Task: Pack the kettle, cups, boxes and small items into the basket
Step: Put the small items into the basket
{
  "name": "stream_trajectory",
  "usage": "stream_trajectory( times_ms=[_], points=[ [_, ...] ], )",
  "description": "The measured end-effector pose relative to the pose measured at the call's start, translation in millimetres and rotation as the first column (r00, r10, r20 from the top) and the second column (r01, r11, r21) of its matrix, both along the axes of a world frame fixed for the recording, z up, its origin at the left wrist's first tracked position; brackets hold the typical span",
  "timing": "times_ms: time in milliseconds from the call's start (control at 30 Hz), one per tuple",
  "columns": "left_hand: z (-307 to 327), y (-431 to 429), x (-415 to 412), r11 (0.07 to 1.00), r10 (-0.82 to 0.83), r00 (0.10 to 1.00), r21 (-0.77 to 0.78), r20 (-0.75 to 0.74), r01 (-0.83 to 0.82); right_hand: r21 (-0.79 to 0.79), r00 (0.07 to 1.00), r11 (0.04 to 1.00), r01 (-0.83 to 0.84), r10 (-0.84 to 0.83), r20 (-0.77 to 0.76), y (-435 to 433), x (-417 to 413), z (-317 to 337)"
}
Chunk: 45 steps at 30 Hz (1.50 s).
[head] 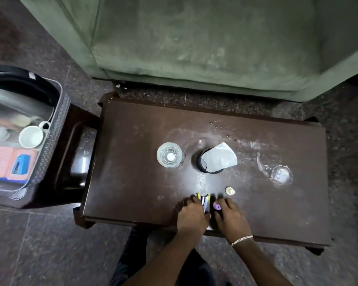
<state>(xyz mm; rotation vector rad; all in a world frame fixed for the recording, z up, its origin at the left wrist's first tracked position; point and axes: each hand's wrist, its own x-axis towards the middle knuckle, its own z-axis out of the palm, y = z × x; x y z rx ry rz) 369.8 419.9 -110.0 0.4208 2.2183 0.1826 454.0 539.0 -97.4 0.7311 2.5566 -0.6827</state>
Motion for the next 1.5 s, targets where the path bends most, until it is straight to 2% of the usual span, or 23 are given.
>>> stream_trajectory(
  times_ms=[167,267,367,500,633,733,867,1000,1100,1200,1300,1400,1500],
  points=[
    [-5.8,0.7,4.5,0.998,-0.053,0.997,0.031,-0.06,0.055,0.036,0.998,0.999,0.032,-0.03,-0.051,3.2,0.2,-3.2],
    [-3.9,-12.6,-5.5,0.992,-0.04,0.998,0.116,-0.047,0.045,0.016,0.98,0.985,0.17,-0.167,-0.105,-2.0,-5.2,6.8],
    [10.4,-38.5,-28.3,0.98,0.029,0.998,0.199,-0.052,-0.018,-0.093,0.938,0.949,0.3,-0.311,-0.154,-15.2,-13.7,19.9],
    [45.2,-93.8,-75.2,0.942,0.148,0.982,0.319,-0.114,-0.105,-0.323,0.87,0.848,0.419,-0.477,-0.123,-55.5,-45.5,43.1],
    [79.3,-169.0,-131.2,0.895,0.286,0.935,0.407,-0.209,-0.183,-0.465,0.876,0.803,0.373,-0.47,-0.109,-110.0,-106.0,62.0],
    [103.1,-225.7,-171.5,0.86,0.409,0.869,0.436,-0.278,-0.265,-0.568,0.884,0.776,0.275,-0.437,-0.169,-153.5,-158.1,80.6],
    [129.6,-308.1,-227.6,0.799,0.553,0.784,0.448,-0.283,-0.402,-0.658,0.881,0.739,0.146,-0.4,-0.254,-219.6,-237.8,108.1],
    [142.6,-383.6,-278.4,0.778,0.616,0.701,0.416,-0.359,-0.47,-0.69,0.892,0.723,0.007,-0.316,-0.323,-281.7,-309.7,128.2],
    [144.6,-428.7,-308.7,0.791,0.611,0.661,0.35,-0.434,-0.502,-0.632,0.903,0.766,-0.116,-0.184,-0.389,-323.3,-352.3,131.2],
    [139.1,-464.1,-335.0,0.809,0.583,0.63,0.293,-0.513,-0.51,-0.501,0.906,0.826,-0.258,0.027,-0.421,-361.8,-387.9,125.8],
    [133.9,-484.1,-350.7,0.835,0.538,0.636,0.247,-0.554,-0.491,-0.318,0.865,0.853,-0.413,0.259,-0.43,-395.7,-410.6,114.0],
    [127.3,-493.7,-361.8,0.85,0.507,0.653,0.204,-0.562,-0.485,-0.095,0.79,0.824,-0.559,0.494,-0.363,-425.2,-426.4,100.9],
    [118.2,-499.9,-370.1,0.861,0.479,0.676,0.148,-0.561,-0.487,0.017,0.739,0.781,-0.625,0.598,-0.312,-440.4,-434.9,89.2]
  ],
)
